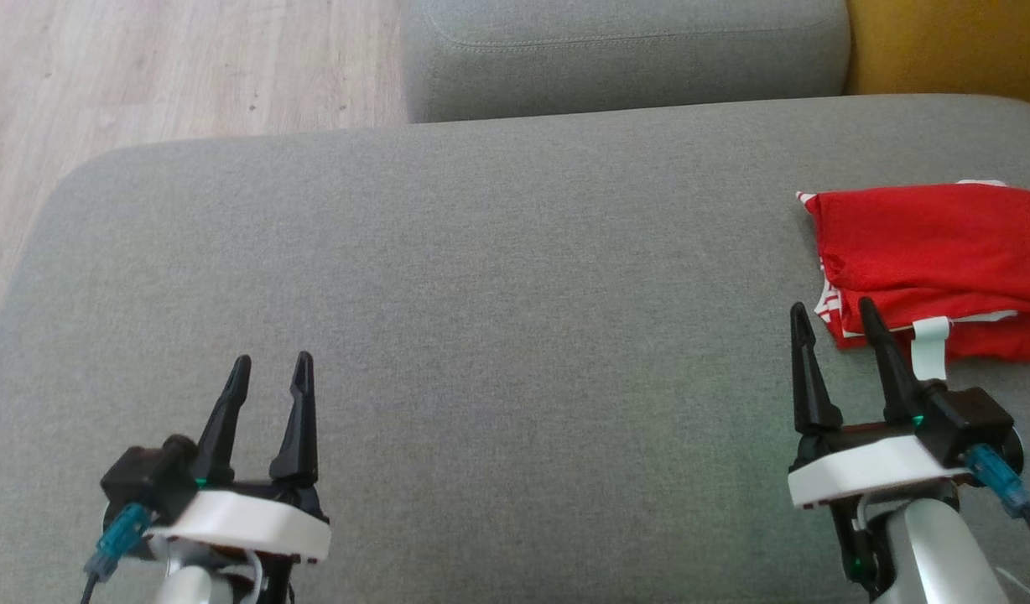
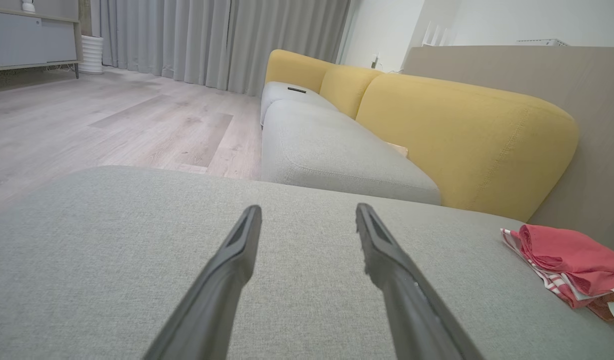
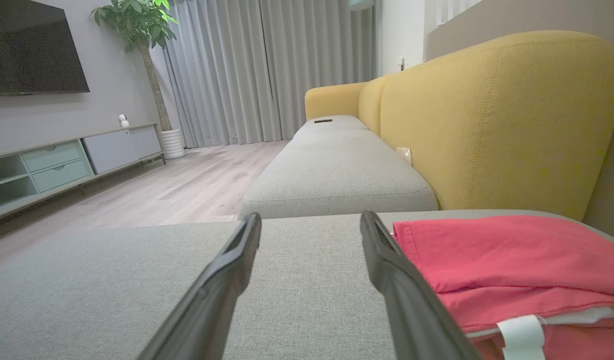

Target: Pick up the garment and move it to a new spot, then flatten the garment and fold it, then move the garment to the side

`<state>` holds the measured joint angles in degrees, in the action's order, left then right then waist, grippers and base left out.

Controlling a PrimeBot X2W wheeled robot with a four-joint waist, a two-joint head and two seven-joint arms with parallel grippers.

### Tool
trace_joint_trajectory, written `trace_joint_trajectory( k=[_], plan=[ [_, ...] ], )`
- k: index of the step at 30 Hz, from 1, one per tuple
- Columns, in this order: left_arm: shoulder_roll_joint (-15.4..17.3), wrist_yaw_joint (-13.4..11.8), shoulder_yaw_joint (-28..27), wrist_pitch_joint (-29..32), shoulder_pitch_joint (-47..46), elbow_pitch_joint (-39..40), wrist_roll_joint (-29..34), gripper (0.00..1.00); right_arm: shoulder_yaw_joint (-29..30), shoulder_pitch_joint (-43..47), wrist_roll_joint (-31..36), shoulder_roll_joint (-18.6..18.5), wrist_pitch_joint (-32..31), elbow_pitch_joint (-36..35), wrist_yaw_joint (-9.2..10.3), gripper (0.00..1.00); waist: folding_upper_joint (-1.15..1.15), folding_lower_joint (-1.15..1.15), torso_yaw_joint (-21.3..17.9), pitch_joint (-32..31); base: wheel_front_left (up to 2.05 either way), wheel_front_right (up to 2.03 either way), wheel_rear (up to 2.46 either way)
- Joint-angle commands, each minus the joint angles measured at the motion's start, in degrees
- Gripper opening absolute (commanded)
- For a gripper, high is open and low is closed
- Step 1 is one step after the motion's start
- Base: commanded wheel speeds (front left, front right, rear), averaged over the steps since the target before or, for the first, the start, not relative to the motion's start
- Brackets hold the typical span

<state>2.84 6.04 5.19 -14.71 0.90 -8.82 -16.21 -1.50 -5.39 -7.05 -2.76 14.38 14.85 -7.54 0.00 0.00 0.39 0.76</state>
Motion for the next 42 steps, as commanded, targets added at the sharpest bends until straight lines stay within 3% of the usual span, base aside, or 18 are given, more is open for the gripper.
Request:
trace_joint_trajectory(
  k=[1, 15, 16, 20, 42],
  plan=[
    [0.04, -0.33, -2.02, -0.29, -2.59, 1.6, 0.26, 1.0, -1.46, -2.01, -0.25, -0.12, 0.62, -1.83, 0.05, 1.0, 0.0, 0.0, -0.05, 0.0, 0.0, 0.0, 0.0],
    [0.04, -2.97, -2.99, -0.29, -2.64, 1.71, -0.92, 1.0, -1.65, -2.36, -0.93, -0.12, 0.62, -1.36, 0.05, 1.0, 0.0, 0.0, -0.35, -0.01, 0.0, 0.0, 0.0],
    [-0.05, -2.76, -0.75, 0.0, -0.01, -0.36, -0.75, 0.0, -0.12, -0.03, -0.55, 0.0, 0.0, 0.33, 0.0, 0.0, 0.0, 0.0, -0.36, -0.01, 0.0, 0.0, 0.0],
    [-0.13, -2.73, -0.53, 0.24, 0.75, -3.06, -1.29, 0.0, -0.09, 0.97, -1.08, 0.1, -0.23, 2.76, 0.0, 0.0, 0.0, 0.0, -0.38, -0.02, 0.0, 0.0, 0.0],
    [-0.1, -2.02, -2.41, 3.79, -0.56, -3.42, -13.96, 0.0, 1.29, 0.68, -15.36, 0.06, -3.74, 2.14, 0.01, 0.0, 0.0, 0.0, -0.38, -0.11, 0.0, 0.0, 0.0]
  ],
)
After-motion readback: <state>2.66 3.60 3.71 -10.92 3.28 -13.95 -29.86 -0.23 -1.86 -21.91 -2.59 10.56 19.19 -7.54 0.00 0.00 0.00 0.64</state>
